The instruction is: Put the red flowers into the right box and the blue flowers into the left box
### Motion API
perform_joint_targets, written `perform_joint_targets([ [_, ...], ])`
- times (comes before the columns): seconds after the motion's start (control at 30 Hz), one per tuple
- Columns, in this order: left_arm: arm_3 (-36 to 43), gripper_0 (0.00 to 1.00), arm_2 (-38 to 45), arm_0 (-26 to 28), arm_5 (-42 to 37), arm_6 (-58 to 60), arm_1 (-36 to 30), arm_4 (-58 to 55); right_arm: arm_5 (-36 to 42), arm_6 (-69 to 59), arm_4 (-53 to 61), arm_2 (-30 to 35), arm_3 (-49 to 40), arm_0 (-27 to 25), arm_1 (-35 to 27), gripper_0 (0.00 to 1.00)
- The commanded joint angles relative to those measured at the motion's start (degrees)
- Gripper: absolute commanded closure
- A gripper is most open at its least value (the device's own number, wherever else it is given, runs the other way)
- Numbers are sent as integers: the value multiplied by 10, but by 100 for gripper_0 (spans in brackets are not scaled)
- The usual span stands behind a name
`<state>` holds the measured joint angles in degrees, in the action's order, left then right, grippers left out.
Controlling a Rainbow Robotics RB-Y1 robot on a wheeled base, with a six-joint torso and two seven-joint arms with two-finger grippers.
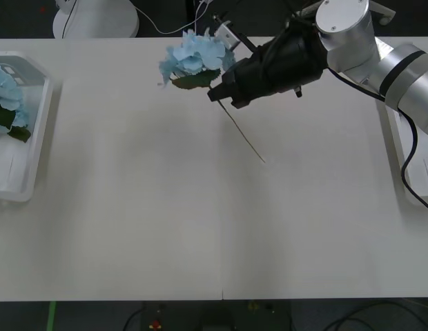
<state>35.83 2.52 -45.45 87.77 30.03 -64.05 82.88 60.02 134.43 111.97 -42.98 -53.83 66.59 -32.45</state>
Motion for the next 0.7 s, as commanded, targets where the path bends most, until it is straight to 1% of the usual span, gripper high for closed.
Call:
perform_joint_targets([
  [0.03, 19, 0, -28, 0, 22, -66, -18, -78, -32, -88, 32, 8, -46, 48, 21, 100],
  [0.2, 21, 0, -130, 1, 22, -59, -17, -222, -48, -146, 77, 9, -50, 69, 36, 100],
  [0.23, 21, 0, -167, 0, 22, -54, -17, -269, -54, -163, 86, 10, -50, 76, 41, 100],
  [0.3, 21, 0, -219, 0, 22, -24, -12, -333, -64, -182, 101, 11, -52, 85, 48, 100],
  [0.4, 24, 0, -275, 1, 22, 33, 1, -410, -83, -195, 112, 16, -61, 92, 52, 100],
  [0.5, 34, 0, -291, 1, 22, 74, 9, -430, -85, -196, 112, 25, -63, 94, 54, 100],
  [0.7, 60, 0, -291, 1, 22, 154, 33, -451, -85, -197, 119, 26, -65, 93, 57, 100],
])
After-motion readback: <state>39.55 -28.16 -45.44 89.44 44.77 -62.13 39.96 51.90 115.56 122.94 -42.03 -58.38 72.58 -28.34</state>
